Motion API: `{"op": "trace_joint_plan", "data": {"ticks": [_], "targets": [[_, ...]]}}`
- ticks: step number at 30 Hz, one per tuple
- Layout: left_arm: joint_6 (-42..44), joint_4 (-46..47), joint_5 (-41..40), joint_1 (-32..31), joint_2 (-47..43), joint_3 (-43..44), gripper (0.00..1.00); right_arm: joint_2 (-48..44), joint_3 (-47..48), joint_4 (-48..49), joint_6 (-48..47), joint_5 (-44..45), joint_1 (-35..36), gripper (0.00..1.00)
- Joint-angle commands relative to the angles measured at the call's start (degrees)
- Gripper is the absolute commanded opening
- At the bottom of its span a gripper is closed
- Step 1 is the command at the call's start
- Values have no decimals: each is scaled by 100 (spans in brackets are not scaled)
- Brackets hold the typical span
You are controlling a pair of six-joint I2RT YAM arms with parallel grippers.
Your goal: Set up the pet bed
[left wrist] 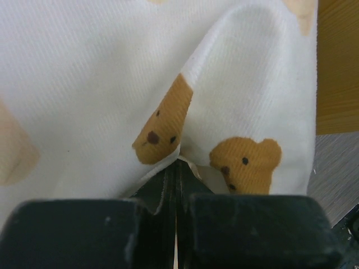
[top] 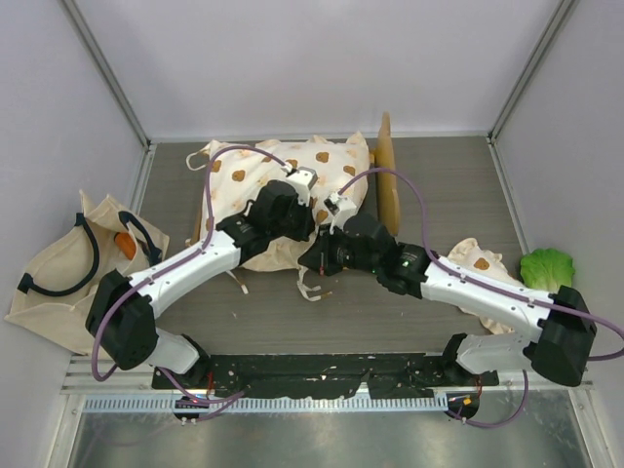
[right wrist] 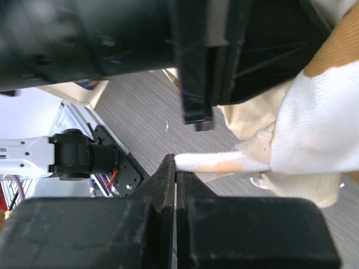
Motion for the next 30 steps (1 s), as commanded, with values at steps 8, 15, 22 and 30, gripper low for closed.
{"op": "trace_joint_plan", "data": {"ticks": [8, 15, 22, 30], "targets": [[-55, 6, 304, 109, -261, 122, 0, 743, -27, 377, 574, -626, 46, 32], [-116, 67, 331, 214, -252, 104, 0, 138, -141, -8, 161, 3, 72, 41], [-90, 23, 392, 355, -270, 61, 0, -943, -693, -975, 178, 1349, 72, 42], [-178, 84, 428, 381, -278, -10, 0, -1120, -1345, -749, 591, 1808, 72, 37]]}}
